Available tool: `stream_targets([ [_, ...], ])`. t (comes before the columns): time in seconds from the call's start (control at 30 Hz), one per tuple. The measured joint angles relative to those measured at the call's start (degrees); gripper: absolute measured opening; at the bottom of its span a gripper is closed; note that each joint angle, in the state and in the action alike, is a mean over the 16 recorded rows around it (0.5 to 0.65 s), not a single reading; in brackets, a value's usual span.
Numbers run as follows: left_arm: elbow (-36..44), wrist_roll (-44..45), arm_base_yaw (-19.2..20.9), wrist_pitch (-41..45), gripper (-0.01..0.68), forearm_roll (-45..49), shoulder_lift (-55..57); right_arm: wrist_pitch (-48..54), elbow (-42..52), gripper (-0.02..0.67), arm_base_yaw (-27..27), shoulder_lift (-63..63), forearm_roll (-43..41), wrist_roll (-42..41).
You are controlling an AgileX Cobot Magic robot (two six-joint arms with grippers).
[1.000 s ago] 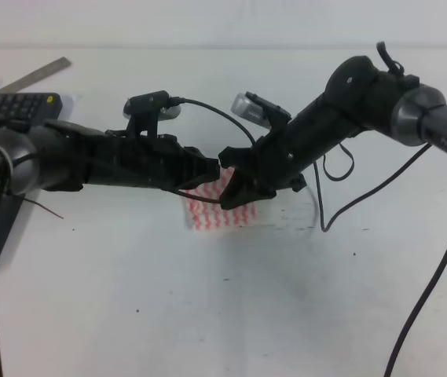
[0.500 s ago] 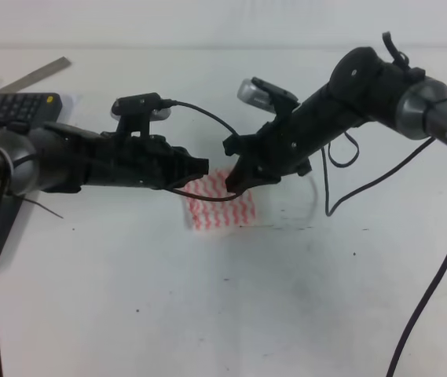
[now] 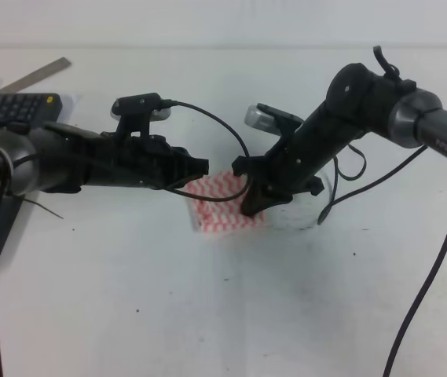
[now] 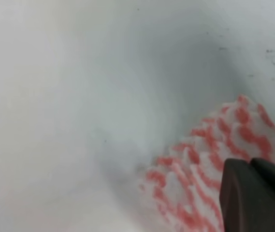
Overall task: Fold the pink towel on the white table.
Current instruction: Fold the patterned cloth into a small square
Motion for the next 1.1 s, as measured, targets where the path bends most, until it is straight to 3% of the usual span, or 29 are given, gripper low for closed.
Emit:
stream_targets([
  [0.53, 0.0, 0.7, 0.0, 0.3, -0.002, -0.7, -0.2, -0.9, 0.0, -0.018, 0.0, -1.0, -3.5, 8.3],
  [1.1, -1.1, 4.5, -0.4, 3.1, -0.002, -5.6, -0.3, -5.1, -0.2, -0.018, -2.5, -11.4, -9.0, 8.1],
])
